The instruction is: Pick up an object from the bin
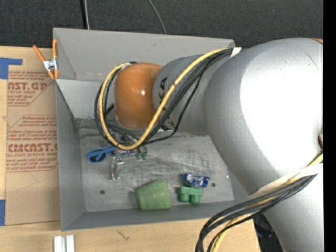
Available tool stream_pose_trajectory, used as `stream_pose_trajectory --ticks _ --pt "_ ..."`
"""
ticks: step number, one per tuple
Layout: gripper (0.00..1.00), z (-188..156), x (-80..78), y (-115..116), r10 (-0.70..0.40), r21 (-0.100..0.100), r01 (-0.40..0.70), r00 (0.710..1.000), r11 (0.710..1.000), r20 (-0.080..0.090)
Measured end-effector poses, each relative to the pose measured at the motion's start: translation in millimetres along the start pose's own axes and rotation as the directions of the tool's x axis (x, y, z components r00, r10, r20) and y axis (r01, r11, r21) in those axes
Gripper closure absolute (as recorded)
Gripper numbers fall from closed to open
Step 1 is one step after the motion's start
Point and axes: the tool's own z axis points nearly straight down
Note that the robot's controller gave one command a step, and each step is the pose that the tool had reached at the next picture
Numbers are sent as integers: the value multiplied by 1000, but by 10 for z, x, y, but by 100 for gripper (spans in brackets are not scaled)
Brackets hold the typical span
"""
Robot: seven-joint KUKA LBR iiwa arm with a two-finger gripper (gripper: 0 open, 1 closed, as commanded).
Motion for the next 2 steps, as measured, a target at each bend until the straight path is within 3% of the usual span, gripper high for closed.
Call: stream_pose_trajectory --ticks 1,2 --pt "100 -17 -7 0 1 0 -1 1000 1000 0" --pt "100 -507 -25 11 -1 1 1 1000 1000 1"
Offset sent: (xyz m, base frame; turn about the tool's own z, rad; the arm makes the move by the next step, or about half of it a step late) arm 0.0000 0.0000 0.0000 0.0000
